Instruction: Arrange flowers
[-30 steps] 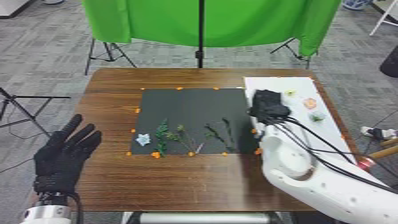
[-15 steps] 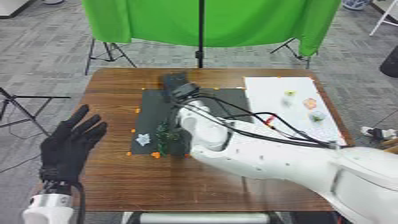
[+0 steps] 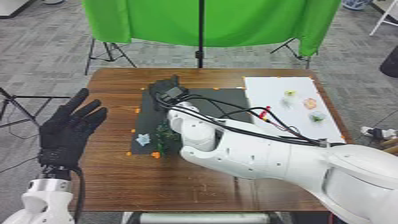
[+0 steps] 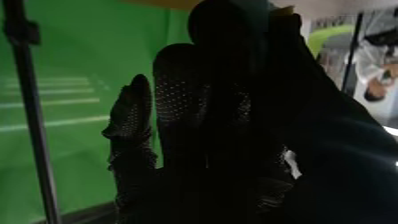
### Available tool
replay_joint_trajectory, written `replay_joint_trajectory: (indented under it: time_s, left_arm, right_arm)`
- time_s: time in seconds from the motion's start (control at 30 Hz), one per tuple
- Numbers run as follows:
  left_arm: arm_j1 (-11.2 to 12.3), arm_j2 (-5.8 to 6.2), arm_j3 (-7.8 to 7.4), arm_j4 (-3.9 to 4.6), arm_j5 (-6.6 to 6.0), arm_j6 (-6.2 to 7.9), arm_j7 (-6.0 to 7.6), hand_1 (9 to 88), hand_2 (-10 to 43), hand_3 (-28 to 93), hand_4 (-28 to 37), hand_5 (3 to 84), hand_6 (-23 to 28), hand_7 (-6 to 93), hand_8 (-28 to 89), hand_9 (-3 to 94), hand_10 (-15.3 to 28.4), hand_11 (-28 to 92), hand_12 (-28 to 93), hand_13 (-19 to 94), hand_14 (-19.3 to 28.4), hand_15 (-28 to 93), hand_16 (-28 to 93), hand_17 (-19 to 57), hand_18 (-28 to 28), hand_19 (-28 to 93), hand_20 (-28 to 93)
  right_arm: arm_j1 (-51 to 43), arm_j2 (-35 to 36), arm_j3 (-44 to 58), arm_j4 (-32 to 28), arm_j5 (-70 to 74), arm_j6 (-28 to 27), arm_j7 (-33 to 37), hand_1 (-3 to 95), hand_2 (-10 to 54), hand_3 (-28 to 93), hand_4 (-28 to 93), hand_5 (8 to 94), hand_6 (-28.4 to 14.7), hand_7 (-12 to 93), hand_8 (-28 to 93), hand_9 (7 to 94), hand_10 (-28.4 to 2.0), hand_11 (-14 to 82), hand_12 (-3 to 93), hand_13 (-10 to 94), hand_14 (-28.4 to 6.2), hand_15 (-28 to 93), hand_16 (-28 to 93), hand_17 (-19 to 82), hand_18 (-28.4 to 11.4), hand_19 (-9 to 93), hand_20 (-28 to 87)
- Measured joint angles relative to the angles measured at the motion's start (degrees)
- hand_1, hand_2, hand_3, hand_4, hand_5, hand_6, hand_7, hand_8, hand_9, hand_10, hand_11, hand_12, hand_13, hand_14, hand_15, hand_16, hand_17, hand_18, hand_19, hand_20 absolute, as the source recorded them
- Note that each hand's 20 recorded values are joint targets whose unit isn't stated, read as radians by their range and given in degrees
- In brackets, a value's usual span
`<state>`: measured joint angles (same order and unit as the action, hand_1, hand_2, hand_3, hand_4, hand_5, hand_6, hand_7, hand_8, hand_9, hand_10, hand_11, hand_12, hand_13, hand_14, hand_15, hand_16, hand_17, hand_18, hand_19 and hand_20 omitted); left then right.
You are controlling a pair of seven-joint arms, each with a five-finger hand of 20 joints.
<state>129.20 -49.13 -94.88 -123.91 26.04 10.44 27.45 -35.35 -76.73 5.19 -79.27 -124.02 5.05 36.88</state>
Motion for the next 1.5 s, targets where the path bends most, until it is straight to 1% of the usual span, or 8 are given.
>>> replay_joint_trajectory:
  time_s: [0.1, 0.33, 0.53, 0.73, 0.87, 1.1, 1.33, 1.5]
  left_arm:
    - [-0.4, 0.46, 0.57, 0.38, -0.39, -0.02, 0.27, 22.3, 6.0, 79, -28.3, 37.4, 8.2, 11.0, -10, 35.5, 20.2, 21, 10, 24, 28.1, 48, -9, -9.1, 28.4, 57, 8]
    - [-0.6, 2.98, 1.58, 0.70, -1.42, -0.02, 1.32, 22.3, 6.0, 79, -28.3, 37.5, 8.2, 11.1, -10, 35.5, 20.1, 21, 10, 24, 28.1, 48, -9, -9.1, 28.4, 57, 8]
    - [0.0, 3.13, 1.49, 0.70, -1.62, 0.00, 1.42, 22.3, 6.1, 79, -28.2, 37.4, 8.2, 10.9, -10, 35.5, 20.2, 21, 10, 24, 28.0, 48, -9, -9.1, 28.4, 57, 8]
    - [1.2, 3.07, 0.80, 0.47, -1.92, 0.13, 1.41, 22.4, 6.1, 79, -28.2, 37.3, 8.2, 11.1, -10, 35.5, 20.2, 21, 10, 24, 28.1, 48, -9, -9.1, 28.4, 57, 8]
    - [2.5, 1.71, -0.90, -0.12, -1.79, 0.16, 0.43, 22.4, 6.2, 79, -28.2, 37.1, 8.1, 11.0, -10, 35.5, 20.2, 21, 10, 24, 28.1, 48, -9, -9.1, 28.4, 57, 8]
    - [6.9, 0.22, -1.22, -1.09, -2.05, 0.49, 1.38, 22.2, 6.0, 79, -28.3, 37.0, 7.9, 11.2, -10, 35.4, 20.1, 21, 10, 24, 28.1, 48, -9, -9.1, 28.4, 57, 8]
    - [7.8, -3.88, -1.40, -1.05, -1.60, 0.23, 0.90, 21.7, 5.7, 79, -28.3, 37.0, 7.9, 11.4, -10, 35.4, 20.1, 21, 10, 24, 28.1, 48, -9, -9.1, 28.4, 57, 8]
    - [8.7, -4.18, -1.52, -1.19, -1.60, 0.24, 1.22, 21.9, 5.8, 79, -28.3, 37.0, 7.9, 11.4, -10, 35.4, 20.2, 21, 10, 24, 28.1, 48, -9, -9.1, 28.3, 57, 8]
  right_arm:
    - [-0.4, 0.1, -0.6, 0.4, -0.2, -1.0, 0.0, 52.4, -9.5, 59, -28, 73.7, 4.9, 17, -4, 82.1, -7.5, 27.5, 27.0, 66, -5.9, 72, 19, 20, -20.9, 80, 50]
    - [0.0, 0.3, -3.4, 0.6, 0.1, -0.7, 0.4, 43.2, -9.5, 68, -28, 66.7, 4.5, 17, -13, 76.6, -9.4, 35.2, 18.6, 64, -6.9, 73, 17, 18, -21.6, 80, 51]
    - [-0.5, 0.6, -2.1, -0.1, 0.0, -0.9, 0.5, 30.0, -9.5, 73, -28, 63.4, 2.5, 16, -13, 74.1, -10.3, 41.3, 19.5, 60, -9.1, 77, 18, 15, -22.8, 79, 54]
    - [-1.9, 1.7, 1.1, -1.4, -1.0, -1.6, -2.2, 26.4, -9.5, 74, -28, 62.3, 1.3, 15, -13, 71.5, -11.2, 48.4, 20.3, 59, -10.5, 79, 18, 15, -23.2, 79, 55]
    - [-2.7, 3.0, 3.3, -3.1, -2.0, -1.4, -3.3, 25.5, -9.5, 74, -28, 62.2, 0.9, 15, -13, 71.0, -11.4, 49.3, 19.9, 58, -11.1, 80, 18, 15, -23.5, 79, 55]
    - [-6.3, 10.7, 11.1, -16.2, 1.5, 1.7, -0.8, 25.7, -9.5, 76, -28, 63.3, -0.2, 16, -13, 68.0, -12.9, 36.1, 15.7, 54, -13.1, 74, 15, 13, -24.0, 76, 54]
    - [-18.2, 22.2, 29.7, -28.6, 5.3, 4.2, 0.6, 26.5, -9.5, 77, -28, 60.8, -0.3, 16, -13, 64.5, -14.6, 29.5, 15.1, 52, -14.0, 71, 13, 12, -24.3, 75, 54]
    - [-27.2, 32.9, 39.4, -32.1, 5.2, 5.8, 3.3, 27.0, -9.5, 77, -28, 60.1, -0.4, 16, -13, 63.2, -14.8, 28.0, 15.0, 52, -14.1, 71, 12, 13, -24.4, 75, 54]
